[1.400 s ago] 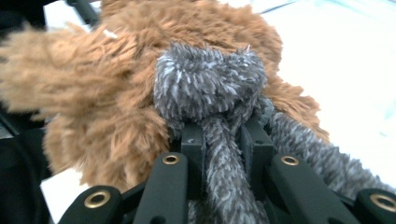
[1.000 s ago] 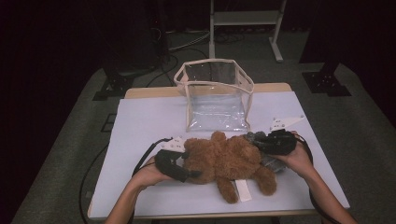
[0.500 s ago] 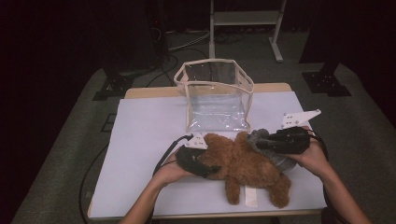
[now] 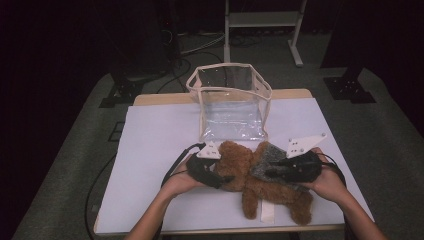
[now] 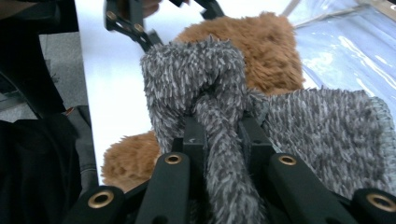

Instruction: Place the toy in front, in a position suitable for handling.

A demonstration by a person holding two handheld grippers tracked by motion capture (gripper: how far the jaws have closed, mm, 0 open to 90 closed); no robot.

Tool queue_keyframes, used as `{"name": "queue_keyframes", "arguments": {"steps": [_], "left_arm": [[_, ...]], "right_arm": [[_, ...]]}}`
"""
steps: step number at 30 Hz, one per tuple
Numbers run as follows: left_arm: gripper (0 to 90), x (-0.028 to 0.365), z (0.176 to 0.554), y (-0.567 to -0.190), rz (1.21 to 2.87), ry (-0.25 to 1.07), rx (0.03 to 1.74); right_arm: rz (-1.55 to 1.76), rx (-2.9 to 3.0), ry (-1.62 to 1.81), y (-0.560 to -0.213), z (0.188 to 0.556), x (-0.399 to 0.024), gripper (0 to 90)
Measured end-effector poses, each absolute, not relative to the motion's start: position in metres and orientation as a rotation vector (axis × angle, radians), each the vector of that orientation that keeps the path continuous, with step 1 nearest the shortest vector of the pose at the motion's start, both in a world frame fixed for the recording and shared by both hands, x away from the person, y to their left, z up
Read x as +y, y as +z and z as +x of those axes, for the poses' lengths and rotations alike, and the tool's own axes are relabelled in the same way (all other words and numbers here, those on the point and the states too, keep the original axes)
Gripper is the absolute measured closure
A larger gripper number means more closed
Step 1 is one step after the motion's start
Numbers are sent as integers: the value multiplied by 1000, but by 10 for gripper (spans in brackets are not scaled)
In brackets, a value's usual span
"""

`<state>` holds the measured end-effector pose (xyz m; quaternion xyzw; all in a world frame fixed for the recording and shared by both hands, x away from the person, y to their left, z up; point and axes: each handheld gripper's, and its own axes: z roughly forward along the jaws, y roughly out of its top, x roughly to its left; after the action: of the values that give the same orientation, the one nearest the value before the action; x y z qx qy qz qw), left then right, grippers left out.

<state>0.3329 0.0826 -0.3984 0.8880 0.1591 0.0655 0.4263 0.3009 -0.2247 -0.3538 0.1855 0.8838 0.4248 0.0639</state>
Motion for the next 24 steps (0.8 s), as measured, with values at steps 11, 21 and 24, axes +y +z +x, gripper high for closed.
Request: {"name": "queue_keyframes", "arguments": {"steps": [11, 21, 24], "left_arm": [[295, 80, 325, -403, 2204, -17, 308], [302, 70, 316, -401, 2186, -72, 273], [306, 66, 314, -402, 2190, -32, 285]], "right_arm": [[573, 2677, 1175, -359, 325, -226, 754], [622, 2688, 1164, -362, 347, -230, 753], [599, 2699, 1166, -355, 346, -218, 755]]}}
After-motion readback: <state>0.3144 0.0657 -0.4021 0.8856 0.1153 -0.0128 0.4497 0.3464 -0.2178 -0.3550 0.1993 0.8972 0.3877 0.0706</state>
